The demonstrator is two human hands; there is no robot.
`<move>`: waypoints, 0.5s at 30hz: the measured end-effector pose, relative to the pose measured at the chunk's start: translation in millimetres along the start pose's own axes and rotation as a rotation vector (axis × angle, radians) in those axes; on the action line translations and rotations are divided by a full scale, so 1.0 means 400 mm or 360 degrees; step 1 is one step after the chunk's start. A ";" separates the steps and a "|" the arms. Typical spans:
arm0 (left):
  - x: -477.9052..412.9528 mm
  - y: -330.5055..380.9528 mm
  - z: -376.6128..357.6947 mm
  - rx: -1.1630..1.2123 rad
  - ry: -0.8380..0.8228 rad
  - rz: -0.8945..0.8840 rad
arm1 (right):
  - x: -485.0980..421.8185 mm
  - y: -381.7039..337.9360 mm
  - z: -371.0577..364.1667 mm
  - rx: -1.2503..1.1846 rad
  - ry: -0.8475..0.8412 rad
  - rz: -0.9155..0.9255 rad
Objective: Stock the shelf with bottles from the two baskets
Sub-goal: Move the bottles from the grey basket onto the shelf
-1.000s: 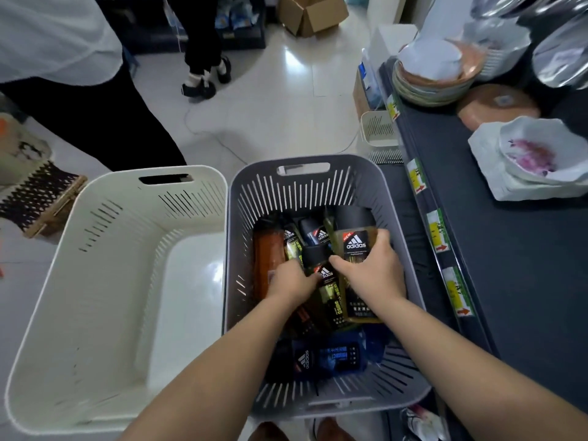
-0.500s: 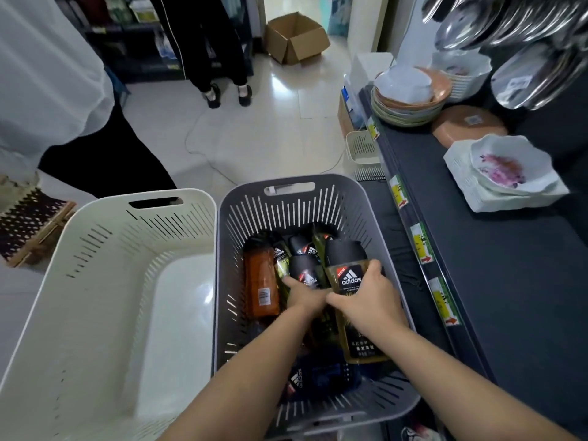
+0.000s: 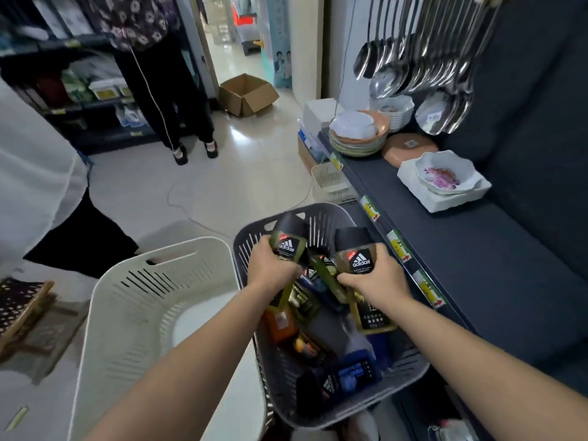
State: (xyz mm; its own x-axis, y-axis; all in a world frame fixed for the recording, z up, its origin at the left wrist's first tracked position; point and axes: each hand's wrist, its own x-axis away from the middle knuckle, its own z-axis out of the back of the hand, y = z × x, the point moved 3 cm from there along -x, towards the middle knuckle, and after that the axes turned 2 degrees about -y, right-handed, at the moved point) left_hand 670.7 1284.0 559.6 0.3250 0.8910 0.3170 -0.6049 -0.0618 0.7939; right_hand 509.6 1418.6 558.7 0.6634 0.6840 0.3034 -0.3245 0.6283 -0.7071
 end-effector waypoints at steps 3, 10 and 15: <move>0.043 0.058 0.031 -0.0039 -0.0034 -0.0315 | 0.057 -0.030 0.046 -0.0058 0.0235 0.0036; 0.186 0.278 0.020 0.0148 -0.0260 -0.0977 | 0.273 -0.030 0.209 -0.0382 0.0837 -0.0015; 0.332 0.415 -0.060 0.0267 -0.0502 -0.1269 | 0.469 0.016 0.346 -0.0387 0.1293 -0.0102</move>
State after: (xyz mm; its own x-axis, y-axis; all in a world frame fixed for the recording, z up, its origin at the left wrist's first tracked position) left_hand 595.8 1403.1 721.2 0.8067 0.5325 -0.2563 -0.0047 0.4395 0.8982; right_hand 538.8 1602.3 699.6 0.9838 0.1129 -0.1393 -0.1773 0.4958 -0.8501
